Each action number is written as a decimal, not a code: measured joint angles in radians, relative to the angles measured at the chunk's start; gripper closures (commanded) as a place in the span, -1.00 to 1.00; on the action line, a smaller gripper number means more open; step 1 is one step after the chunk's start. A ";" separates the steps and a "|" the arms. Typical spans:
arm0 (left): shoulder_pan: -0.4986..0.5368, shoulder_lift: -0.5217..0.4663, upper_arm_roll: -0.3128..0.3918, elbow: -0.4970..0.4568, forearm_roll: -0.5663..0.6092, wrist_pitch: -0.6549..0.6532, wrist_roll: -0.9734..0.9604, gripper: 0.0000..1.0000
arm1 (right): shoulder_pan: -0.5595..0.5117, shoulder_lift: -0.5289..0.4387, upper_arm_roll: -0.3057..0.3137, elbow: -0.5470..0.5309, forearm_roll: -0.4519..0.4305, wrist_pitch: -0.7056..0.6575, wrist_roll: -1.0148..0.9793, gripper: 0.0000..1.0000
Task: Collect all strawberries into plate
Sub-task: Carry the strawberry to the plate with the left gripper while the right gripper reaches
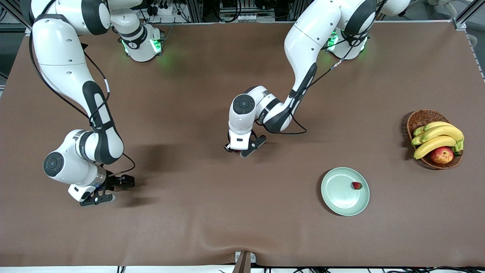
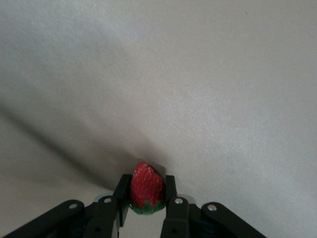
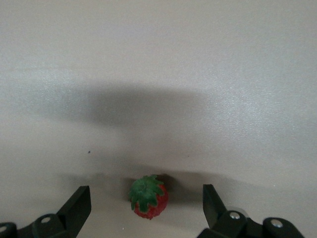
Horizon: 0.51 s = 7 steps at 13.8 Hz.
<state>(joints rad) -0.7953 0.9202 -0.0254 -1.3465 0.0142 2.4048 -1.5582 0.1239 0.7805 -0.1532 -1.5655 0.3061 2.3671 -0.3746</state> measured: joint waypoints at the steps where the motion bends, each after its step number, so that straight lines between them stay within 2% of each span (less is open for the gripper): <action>1: 0.006 -0.008 0.006 0.010 0.000 -0.034 -0.003 1.00 | 0.001 0.001 0.000 0.000 0.000 0.000 0.000 -0.77; 3: 0.051 -0.046 0.021 0.027 0.000 -0.120 -0.014 1.00 | 0.001 0.005 0.000 0.000 -0.001 0.000 0.000 -0.60; 6: 0.208 -0.121 0.030 0.030 0.000 -0.229 -0.001 1.00 | 0.003 0.008 0.001 0.000 -0.002 0.000 0.000 0.04; 7: 0.266 -0.137 0.030 0.028 0.000 -0.253 0.021 1.00 | 0.003 0.008 0.001 0.000 -0.003 -0.001 0.000 0.18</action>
<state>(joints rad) -0.5292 0.7828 0.0045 -1.3182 0.0146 2.1519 -1.5370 0.1273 0.7885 -0.1518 -1.5655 0.3032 2.3665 -0.3749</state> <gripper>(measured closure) 0.678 0.335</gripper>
